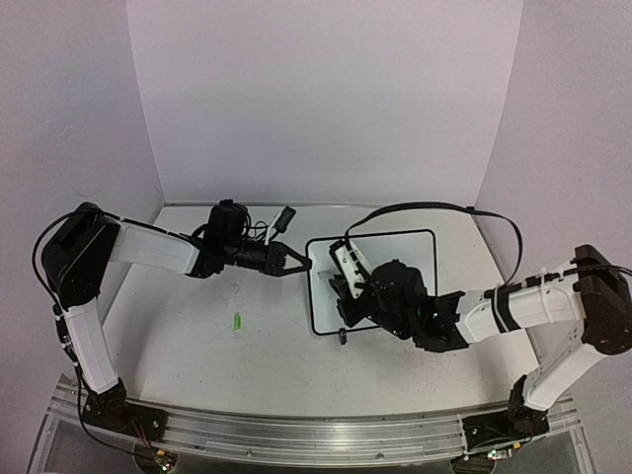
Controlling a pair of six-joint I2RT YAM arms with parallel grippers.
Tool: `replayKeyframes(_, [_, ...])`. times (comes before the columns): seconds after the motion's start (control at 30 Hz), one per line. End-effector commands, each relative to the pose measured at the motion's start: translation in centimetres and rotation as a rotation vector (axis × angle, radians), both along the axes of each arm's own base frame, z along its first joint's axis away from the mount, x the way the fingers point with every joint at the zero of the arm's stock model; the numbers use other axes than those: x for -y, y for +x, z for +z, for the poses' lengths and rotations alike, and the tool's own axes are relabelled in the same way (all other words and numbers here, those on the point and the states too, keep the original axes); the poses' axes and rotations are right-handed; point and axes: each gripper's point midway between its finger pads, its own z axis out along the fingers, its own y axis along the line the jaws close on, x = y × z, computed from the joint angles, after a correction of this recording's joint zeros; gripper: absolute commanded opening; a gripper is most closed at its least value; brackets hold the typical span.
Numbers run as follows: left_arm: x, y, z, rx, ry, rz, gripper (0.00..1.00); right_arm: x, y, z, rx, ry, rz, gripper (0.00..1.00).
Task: Write a sentence on the whiteboard
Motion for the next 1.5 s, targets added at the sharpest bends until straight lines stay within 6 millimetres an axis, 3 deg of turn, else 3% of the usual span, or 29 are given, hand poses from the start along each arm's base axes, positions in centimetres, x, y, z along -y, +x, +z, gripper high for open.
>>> replayKeyframes(0.0, [-0.1,0.1,0.6,-0.004,-0.018,-0.003,0.02,-0.6,0.6,2.5,0.042,0.079,-0.032,0.0])
replayKeyframes(1.47, [0.0,-0.1,1.4,0.004,-0.034,-0.011,0.0,-1.8,0.9,0.7,0.01,0.055,-0.026,0.0])
